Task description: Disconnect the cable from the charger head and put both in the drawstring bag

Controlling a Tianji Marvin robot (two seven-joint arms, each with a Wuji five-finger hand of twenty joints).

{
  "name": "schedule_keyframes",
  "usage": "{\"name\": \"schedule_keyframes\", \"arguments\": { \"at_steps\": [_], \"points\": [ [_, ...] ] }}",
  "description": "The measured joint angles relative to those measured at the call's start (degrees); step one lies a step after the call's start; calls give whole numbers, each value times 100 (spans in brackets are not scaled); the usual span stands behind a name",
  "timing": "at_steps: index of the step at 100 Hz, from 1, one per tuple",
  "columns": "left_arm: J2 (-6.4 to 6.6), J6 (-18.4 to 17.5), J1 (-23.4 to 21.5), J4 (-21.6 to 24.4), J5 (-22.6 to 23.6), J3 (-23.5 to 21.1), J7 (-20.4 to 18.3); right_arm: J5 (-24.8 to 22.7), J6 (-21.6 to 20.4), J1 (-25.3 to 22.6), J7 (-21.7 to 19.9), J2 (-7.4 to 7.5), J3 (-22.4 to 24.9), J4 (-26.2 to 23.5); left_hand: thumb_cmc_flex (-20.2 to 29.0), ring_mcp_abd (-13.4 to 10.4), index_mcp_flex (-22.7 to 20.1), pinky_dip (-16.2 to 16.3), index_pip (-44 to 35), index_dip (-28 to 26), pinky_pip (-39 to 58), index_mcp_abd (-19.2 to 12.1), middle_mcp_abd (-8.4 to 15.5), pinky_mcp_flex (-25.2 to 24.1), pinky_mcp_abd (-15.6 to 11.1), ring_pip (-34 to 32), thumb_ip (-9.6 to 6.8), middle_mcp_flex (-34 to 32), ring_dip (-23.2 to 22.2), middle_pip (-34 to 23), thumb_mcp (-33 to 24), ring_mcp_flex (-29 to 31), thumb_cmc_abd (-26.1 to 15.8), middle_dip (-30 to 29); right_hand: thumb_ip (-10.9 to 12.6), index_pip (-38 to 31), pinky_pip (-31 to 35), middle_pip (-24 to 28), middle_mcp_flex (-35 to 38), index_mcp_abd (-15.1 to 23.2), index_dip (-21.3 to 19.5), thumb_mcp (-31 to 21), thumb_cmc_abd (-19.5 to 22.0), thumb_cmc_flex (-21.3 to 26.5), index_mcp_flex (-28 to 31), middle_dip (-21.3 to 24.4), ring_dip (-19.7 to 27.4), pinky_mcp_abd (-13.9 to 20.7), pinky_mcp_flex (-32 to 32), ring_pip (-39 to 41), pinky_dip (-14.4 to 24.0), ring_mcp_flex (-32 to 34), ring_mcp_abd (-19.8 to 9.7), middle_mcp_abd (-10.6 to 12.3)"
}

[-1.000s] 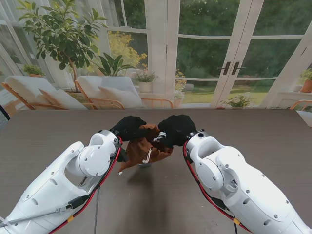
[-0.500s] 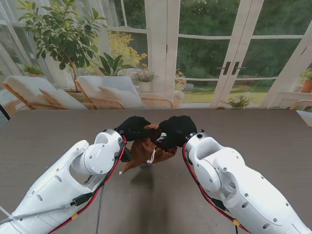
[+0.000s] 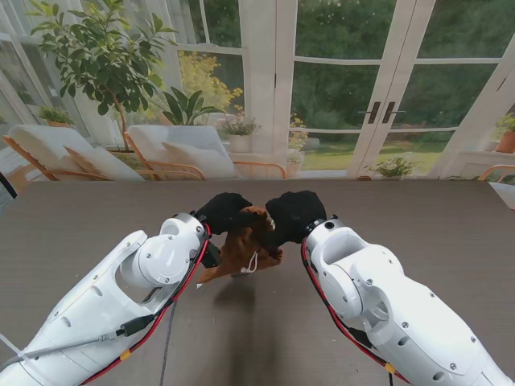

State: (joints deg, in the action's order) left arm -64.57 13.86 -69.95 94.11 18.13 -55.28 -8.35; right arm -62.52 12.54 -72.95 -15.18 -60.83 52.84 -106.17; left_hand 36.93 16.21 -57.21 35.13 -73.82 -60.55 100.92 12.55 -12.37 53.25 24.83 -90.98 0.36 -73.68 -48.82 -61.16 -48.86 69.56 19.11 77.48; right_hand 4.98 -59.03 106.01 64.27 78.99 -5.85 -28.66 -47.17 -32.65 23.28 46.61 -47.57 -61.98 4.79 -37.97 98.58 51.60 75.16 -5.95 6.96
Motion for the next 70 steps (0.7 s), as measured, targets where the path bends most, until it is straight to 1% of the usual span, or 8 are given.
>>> {"name": "schedule_keyframes", "arguments": {
  "at_steps": [15, 18, 23, 27, 30, 42, 58, 70],
  "points": [
    [-23, -38, -41, -14, -243, -100, -26, -45, 96, 4, 1, -3, 31, 0, 58, 23, -5, 0, 51, -20, 0, 24, -22, 0, 26, 0, 0, 0, 0, 11, 59, 0, 0, 0, 0, 165, 0, -198, 0, 0, -117, -17, 217, -122, 0, 6, 68, 5, 0, -58, -3, 0, -7, 1],
    [-25, -47, -55, -14, -243, -122, -28, -51, 122, 7, 1, -4, 42, 0, 59, 24, -6, 0, 56, -23, 0, 25, -24, 0, 29, 0, 0, 0, 0, 13, 59, 0, 0, 0, 0, 216, 0, -199, 0, 0, -143, 143, 293, -131, 0, 11, 102, 5, 0, -91, -4, 0, -7, 1],
    [-28, -61, -89, -13, -239, -168, -30, -71, 143, 11, -5, -6, 69, 2, 59, 28, -8, 0, 62, -36, 0, 26, -27, 0, 33, 0, 0, 0, 0, 15, 59, 0, 0, 0, 0, 288, 0, -476, 0, 70, -193, 85, 283, -199, 0, 73, 225, 5, 0, -205, -39, 0, -7, 1],
    [-31, -61, -127, -3, -236, -218, -30, -105, 148, 11, -24, -7, 102, 5, 59, 30, -10, 0, 69, -45, 0, 28, -28, 0, 34, 0, 0, 0, 0, 15, 59, 0, 0, 0, 0, 356, 2, -754, 0, 143, -230, 52, 472, -261, -181, 125, 352, -17, 0, -342, -164, 0, -7, 1],
    [-33, -57, -165, 16, -234, -266, -31, -137, 150, 11, -31, -7, 127, 8, 59, 31, -10, 0, 72, -53, 0, 29, -29, 0, 36, 0, 0, 0, 0, 16, 59, 0, 0, 0, 0, 421, 2, -1008, 0, 211, -241, 254, 545, -295, -292, 148, 450, -77, 0, -485, -296, 0, -1, 1],
    [-24, 18, -352, 196, -184, -484, -40, -182, 156, 11, -22, -7, 204, 39, 59, 36, -14, 0, 84, -75, 0, 32, -34, 0, 42, 0, 0, 0, 0, 17, 59, 0, 0, 2, -1, 670, -361, -1961, -83, 437, -291, 261, 611, -423, -661, 152, 888, -574, -5, -1041, -604, -29, 155, -147],
    [9, 162, -608, 499, 14, -727, -61, -131, 265, 57, 92, -7, 200, 161, 61, 41, -17, 0, 94, -98, 0, 36, -38, 0, 46, 0, 0, 0, 0, 18, 59, 0, 0, 6, -62, 1020, -1002, -2304, -684, 537, -298, 258, 767, -433, -1274, 53, 1250, -1099, -5, -1659, -740, -91, 279, -434],
    [48, 211, -805, 693, 241, -921, -131, 3, 372, 130, 188, -10, 124, 278, 61, 43, -18, 0, 102, -101, 0, 36, -39, -4, 48, 0, 0, 0, 0, 25, 59, 0, 0, 19, -175, 1324, -1485, -2351, -1143, 676, -232, 266, 740, -489, -1668, 51, 1463, -1317, -5, -2089, -743, -102, 298, -651]
  ]
}}
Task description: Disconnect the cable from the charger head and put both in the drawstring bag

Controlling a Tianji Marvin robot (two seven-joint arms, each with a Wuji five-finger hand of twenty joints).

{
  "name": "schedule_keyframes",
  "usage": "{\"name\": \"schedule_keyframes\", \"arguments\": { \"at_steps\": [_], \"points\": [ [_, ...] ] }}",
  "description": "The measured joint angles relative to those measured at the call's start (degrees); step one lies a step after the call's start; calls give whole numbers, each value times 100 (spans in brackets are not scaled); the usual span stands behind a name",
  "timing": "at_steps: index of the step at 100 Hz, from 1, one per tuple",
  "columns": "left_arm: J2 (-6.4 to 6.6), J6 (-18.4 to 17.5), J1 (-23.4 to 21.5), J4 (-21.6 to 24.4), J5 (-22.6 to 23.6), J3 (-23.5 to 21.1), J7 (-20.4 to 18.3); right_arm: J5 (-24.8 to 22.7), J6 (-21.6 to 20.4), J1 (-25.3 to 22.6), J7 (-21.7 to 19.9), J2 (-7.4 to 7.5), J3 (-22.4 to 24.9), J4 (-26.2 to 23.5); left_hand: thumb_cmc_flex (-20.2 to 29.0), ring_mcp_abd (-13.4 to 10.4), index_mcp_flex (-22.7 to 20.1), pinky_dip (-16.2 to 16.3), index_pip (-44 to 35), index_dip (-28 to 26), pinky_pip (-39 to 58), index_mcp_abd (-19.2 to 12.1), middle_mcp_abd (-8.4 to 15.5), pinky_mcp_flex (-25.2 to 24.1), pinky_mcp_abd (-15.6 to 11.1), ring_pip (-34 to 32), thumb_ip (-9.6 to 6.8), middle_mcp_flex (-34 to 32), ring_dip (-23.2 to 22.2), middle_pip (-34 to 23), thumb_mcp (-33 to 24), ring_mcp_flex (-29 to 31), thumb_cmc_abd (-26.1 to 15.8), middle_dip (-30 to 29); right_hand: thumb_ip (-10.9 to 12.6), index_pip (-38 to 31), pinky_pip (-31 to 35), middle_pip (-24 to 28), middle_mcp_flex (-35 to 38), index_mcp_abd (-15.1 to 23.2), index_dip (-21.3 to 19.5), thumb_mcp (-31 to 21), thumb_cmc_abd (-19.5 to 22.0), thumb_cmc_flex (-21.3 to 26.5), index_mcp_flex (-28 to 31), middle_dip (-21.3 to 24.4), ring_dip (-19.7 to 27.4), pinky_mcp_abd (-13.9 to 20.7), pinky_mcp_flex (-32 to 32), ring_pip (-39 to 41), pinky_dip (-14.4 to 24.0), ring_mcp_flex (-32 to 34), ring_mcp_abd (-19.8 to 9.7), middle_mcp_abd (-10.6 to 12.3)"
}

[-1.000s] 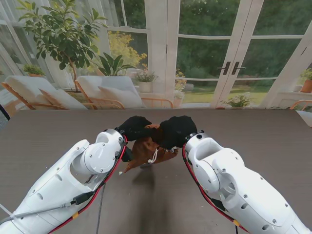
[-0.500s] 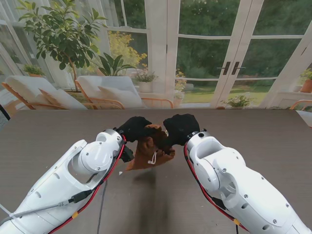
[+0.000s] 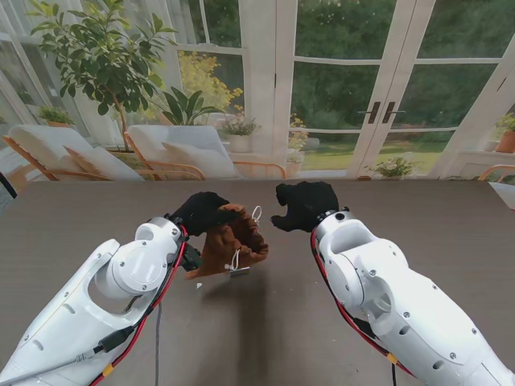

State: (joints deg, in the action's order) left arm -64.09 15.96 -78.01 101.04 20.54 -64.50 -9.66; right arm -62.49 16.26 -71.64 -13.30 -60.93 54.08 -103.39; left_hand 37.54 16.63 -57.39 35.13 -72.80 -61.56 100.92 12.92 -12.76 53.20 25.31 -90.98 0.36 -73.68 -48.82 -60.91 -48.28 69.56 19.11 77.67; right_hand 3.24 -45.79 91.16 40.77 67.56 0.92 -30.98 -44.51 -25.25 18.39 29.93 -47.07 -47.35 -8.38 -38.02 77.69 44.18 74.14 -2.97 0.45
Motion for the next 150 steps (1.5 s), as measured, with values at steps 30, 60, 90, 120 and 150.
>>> {"name": "schedule_keyframes", "arguments": {
  "at_steps": [30, 60, 90, 120, 150],
  "points": [
    [116, 3, -414, 287, 257, -468, -331, 451, 63, 248, 286, -25, -410, 434, 3, 11, -1, 3, 43, -14, 0, 13, -16, -72, 21, 0, 0, 0, -12, 31, 0, -14, 0, 41, -315, 389, -458, -49, -795, 276, 154, -33, -693, -4, -508, 0, 295, -83, -1, -877, 0, -2, 12, -56],
    [148, -294, -683, 335, 120, -861, -285, 1063, 340, 708, 758, -130, -1175, 1160, 8, 31, -1, 77, 90, -39, 2, 31, -38, -134, 51, 0, 1, 18, -74, 38, 0, -34, 0, 45, -442, 463, -536, 121, -1339, 459, 154, -39, -1187, -2, -808, 0, 353, -84, -1, -1163, 12, -3, 26, -58],
    [189, -1161, -855, 182, 54, -1203, -351, 1625, 547, 1197, 1060, -381, -1945, 1964, 73, 84, 45, 158, 175, -40, 4, 89, -94, -275, 84, 0, 1, 104, -140, 52, 58, -164, 0, 50, -443, 462, -575, 394, -1692, 642, 145, 236, -1324, 230, -808, -132, 353, -84, -1, -1170, 26, -4, -1, -58],
    [243, -1781, -805, -34, -95, -1307, -489, 1929, 577, 1443, 1293, -586, -2390, 2463, 370, 147, 224, 521, 343, -33, -74, 212, -189, -624, 110, 8, 113, 336, -257, 109, 421, -463, 0, 118, -503, 458, -593, 560, -2053, 723, 145, 709, -1335, 702, -993, -219, 306, -84, -1, -1142, 160, -4, -90, -57],
    [241, -2097, -825, -68, 184, -1359, -236, 2130, 574, 1733, 1590, -833, -2891, 3064, 659, 168, 448, 962, 425, 12, -227, 317, -269, -973, 111, 62, 231, 589, -402, 124, 775, -758, -10, 121, -503, 450, -576, 790, -2114, 731, 145, 698, -1335, 709, -1157, -439, 228, -46, -1, -883, 163, -4, -180, -58]
  ]
}}
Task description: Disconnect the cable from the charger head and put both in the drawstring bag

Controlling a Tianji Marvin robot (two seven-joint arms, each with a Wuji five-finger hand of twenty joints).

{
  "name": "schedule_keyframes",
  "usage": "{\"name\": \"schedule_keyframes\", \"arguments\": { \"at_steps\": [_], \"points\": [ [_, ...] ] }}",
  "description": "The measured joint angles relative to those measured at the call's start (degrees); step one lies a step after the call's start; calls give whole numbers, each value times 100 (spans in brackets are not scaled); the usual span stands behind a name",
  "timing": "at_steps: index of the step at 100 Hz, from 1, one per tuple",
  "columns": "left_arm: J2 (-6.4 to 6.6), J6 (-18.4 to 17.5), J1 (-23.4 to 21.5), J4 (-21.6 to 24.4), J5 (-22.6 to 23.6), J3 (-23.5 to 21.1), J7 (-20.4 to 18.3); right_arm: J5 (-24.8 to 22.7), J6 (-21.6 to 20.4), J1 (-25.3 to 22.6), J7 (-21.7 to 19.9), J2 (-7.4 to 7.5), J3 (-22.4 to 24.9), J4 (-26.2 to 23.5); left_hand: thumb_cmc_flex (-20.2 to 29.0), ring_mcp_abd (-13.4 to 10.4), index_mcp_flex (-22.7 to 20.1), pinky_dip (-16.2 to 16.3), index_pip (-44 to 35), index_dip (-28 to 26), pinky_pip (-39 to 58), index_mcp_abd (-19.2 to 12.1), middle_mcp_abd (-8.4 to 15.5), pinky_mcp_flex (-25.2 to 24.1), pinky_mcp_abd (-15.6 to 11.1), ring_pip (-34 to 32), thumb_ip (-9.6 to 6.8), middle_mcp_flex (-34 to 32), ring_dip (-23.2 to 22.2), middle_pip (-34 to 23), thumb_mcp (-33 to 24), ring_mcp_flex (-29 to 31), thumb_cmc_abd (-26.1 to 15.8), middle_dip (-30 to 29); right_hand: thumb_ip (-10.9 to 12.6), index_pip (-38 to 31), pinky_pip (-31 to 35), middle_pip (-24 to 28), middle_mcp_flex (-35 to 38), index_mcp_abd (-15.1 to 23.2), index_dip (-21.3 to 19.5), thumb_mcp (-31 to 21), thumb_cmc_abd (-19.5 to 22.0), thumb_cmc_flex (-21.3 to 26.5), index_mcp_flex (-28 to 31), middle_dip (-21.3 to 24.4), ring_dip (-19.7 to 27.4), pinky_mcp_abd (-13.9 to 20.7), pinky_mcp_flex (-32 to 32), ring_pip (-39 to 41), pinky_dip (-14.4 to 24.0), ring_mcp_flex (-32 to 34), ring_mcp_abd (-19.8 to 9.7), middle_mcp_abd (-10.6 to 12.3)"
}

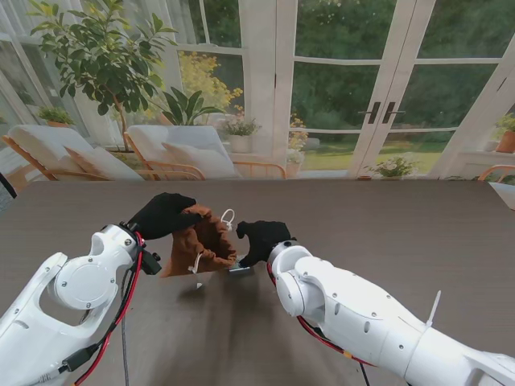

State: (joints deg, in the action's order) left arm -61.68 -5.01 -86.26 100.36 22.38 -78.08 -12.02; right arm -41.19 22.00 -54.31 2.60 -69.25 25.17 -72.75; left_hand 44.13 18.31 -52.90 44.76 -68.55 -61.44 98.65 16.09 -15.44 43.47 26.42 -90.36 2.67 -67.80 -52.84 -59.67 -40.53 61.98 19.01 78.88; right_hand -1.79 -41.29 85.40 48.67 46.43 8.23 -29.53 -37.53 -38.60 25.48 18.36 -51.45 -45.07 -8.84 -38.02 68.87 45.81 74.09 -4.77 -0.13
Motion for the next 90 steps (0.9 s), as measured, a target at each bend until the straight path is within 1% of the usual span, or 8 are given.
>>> {"name": "schedule_keyframes", "arguments": {
  "at_steps": [35, 49, 75, 77, 80, 83, 86, 90],
  "points": [
    [-37, 208, -180, 171, -2, -133, 205, 270, -35, 261, 485, -471, -469, 985, 62, 6, 3, 161, 7, 19, -62, 12, -10, -12, 0, 4, 1, 6, -43, 0, 77, -3, -1, 1, 0, -1, 55, 138, 0, 7, 0, 122, 0, 138, 0, -129, -66, 11, 0, 240, 9, 0, -99, 5],
    [-46, 252, -224, 204, -15, -172, 229, 328, -65, 299, 571, -592, -583, 1227, 62, 10, 3, 174, 8, 24, -64, 14, -12, -13, 0, 5, 1, 6, -43, 1, 78, -2, -1, 1, -115, -73, 115, 207, -1, 7, 1, 130, -11, 306, -62, -159, -120, 13, 0, 331, 39, 0, -110, 8],
    [-46, 364, -291, 270, 0, -201, 226, 386, -147, 369, 592, -730, -772, 1541, 61, 18, 3, 225, 9, 34, -71, 16, -15, -13, 2, 5, 1, 6, -43, 1, 78, -2, -1, 1, -120, -98, 262, 352, -54, 8, 4, 338, -70, 581, -185, -261, -227, 88, 0, 683, 146, 0, -201, 35],
    [-46, 374, -292, 275, 0, -201, 223, 388, -164, 372, 592, -737, -779, 1560, 62, 20, 3, 226, 9, 35, -72, 16, -15, -13, 2, 5, 1, 6, -43, 1, 78, -2, -1, 1, -232, -118, 288, 362, -19, 8, 4, 138, -460, 593, -183, -271, -252, 90, 0, 765, 146, 0, -225, 67],
    [-46, 387, -294, 282, 0, -201, 219, 395, -191, 379, 595, -748, -792, 1593, 61, 21, 3, 226, 10, 36, -72, 17, -16, -13, 3, 5, 1, 6, -43, 2, 78, -2, -1, 1, -562, -137, 320, 452, 115, 8, 4, -1169, -1599, 65, -182, -281, -284, 91, 0, 919, 146, 0, -262, 100],
    [-46, 395, -296, 288, 0, -201, 217, 406, -224, 386, 604, -761, -808, 1631, 61, 23, 3, 230, 10, 37, -72, 17, -16, -13, 4, 5, 1, 6, -43, 2, 78, -2, -1, 1, -771, -176, 366, 508, 284, 8, 15, -2183, -2331, -336, -179, -285, -312, 93, 0, 1046, 146, 0, -293, 132],
    [-46, 399, -296, 291, 0, -200, 217, 419, -268, 396, 621, -778, -831, 1684, 62, 23, 3, 233, 10, 37, -73, 17, -17, -13, 4, 5, 1, 6, -43, 2, 78, -2, -1, 1, -931, -197, 390, 555, 392, 8, 21, -2758, -2664, -527, -176, -294, -349, 97, 0, 1136, 146, 0, -338, 161],
    [-46, 403, -297, 293, 0, -197, 217, 432, -340, 412, 637, -803, -864, 1763, 61, 24, 3, 234, 11, 37, -73, 17, -17, -13, 6, 5, 1, 6, -43, 2, 78, -2, -1, 1, -984, -256, 393, 572, 554, 10, 22, -3067, -2843, -631, -167, -317, -398, 144, 0, 1261, 146, 0, -401, 187]
  ]
}}
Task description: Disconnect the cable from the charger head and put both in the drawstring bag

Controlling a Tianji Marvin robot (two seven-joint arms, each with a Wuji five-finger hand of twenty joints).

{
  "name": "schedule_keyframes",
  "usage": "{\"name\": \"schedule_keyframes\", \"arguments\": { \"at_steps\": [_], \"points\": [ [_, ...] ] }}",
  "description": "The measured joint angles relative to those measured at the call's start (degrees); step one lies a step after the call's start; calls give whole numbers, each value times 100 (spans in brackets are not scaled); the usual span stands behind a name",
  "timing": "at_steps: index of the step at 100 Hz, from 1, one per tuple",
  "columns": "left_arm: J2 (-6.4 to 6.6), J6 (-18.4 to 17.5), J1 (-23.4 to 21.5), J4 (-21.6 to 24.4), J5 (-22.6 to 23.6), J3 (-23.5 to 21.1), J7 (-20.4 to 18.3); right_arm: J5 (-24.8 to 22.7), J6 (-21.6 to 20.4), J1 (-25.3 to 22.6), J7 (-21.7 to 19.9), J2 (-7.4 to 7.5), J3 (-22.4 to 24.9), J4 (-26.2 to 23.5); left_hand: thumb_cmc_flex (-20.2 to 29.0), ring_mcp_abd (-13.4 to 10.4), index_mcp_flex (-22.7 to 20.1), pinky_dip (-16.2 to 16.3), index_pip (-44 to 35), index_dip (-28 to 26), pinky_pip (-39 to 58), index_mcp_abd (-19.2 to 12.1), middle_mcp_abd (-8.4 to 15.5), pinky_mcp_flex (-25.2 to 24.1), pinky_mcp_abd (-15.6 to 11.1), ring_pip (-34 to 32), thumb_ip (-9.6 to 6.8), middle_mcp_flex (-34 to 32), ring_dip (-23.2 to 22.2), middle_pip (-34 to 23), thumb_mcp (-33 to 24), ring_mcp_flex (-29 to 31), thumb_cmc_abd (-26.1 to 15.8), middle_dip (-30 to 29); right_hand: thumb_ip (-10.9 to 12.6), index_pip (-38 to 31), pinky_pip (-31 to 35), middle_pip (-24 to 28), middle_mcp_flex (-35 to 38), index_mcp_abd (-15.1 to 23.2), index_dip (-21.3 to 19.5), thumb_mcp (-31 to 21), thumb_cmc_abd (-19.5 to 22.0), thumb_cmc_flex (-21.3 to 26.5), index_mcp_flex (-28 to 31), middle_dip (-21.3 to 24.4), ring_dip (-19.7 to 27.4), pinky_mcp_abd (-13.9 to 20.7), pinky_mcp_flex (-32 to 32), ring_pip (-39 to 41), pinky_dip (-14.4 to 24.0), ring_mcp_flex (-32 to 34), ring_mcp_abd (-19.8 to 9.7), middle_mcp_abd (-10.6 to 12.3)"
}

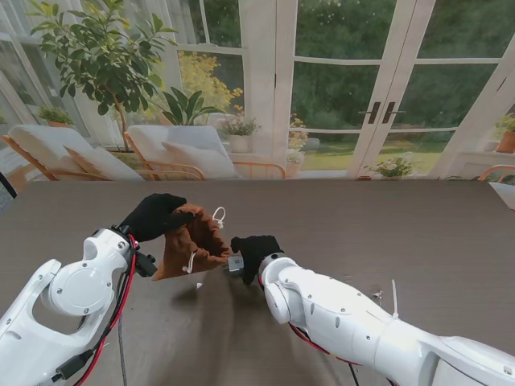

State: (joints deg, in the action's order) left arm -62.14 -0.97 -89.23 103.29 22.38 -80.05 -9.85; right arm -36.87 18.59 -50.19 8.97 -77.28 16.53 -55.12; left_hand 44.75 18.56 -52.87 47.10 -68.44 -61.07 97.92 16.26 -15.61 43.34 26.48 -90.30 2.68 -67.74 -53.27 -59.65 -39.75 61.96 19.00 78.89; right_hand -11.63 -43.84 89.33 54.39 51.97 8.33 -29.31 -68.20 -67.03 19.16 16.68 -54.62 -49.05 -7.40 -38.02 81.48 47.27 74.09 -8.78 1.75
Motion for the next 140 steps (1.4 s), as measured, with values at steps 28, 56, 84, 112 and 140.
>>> {"name": "schedule_keyframes", "arguments": {
  "at_steps": [28, 56, 84, 112, 140],
  "points": [
    [2, 45, -6, 2, -17, 28, -25, 104, -209, 16, 226, -139, -36, 360, 0, 7, 0, 48, 6, 4, -6, 4, -4, -1, 3, 0, 0, 1, 0, 2, 0, 0, 0, 0, -68, -455, 144, 74, 636, 208, -49, -98, 31, -95, 970, -72, -229, 15, 0, 504, 0, 0, -148, 64],
    [5, 100, -8, 1, 3, 47, -87, 140, -276, 49, 229, -185, -67, 429, 0, 16, 0, 61, 38, 23, -62, 8, -11, -1, 4, 32, 0, 1, 0, 47, 0, 0, 0, 0, -7, -516, 145, 72, 771, 238, -161, -63, 957, 162, 1243, -115, -230, 15, 0, 518, 0, 0, -151, 64],
    [11, 140, -5, -3, -4, 97, -115, 145, -481, 79, 522, -322, -94, 707, 0, 22, 0, 61, 42, 50, -66, 10, -14, -1, 7, 52, 0, 1, 0, 59, 0, 0, 0, 0, -712, -941, 145, -134, 1355, -22, 806, 203, 1087, 337, 1796, -244, -361, 15, 0, 706, 0, 101, -71, 107],
    [11, 162, 0, -7, -4, 112, -153, 150, -710, 118, 437, -290, -85, 709, 0, 26, 0, 61, 44, 69, -71, 10, -15, -2, 10, 61, 0, 1, 0, 69, 0, 0, 0, 0, -893, -961, 147, -139, 1430, -379, 860, 324, 1358, 335, 1858, -383, -424, 15, 0, 776, 0, 106, 11, 63],
    [11, 227, 7, -21, 0, 117, -141, 161, -751, -136, 170, 125, 383, 92, 0, 27, 0, 62, 45, 79, -73, 10, -16, -3, 12, 64, 0, 1, 0, 69, 0, 0, 0, 0, -994, -961, 148, -63, 1430, -671, 861, 324, 1438, 333, 1960, -403, -488, 148, 0, 782, 0, 106, 44, 36]
  ]
}}
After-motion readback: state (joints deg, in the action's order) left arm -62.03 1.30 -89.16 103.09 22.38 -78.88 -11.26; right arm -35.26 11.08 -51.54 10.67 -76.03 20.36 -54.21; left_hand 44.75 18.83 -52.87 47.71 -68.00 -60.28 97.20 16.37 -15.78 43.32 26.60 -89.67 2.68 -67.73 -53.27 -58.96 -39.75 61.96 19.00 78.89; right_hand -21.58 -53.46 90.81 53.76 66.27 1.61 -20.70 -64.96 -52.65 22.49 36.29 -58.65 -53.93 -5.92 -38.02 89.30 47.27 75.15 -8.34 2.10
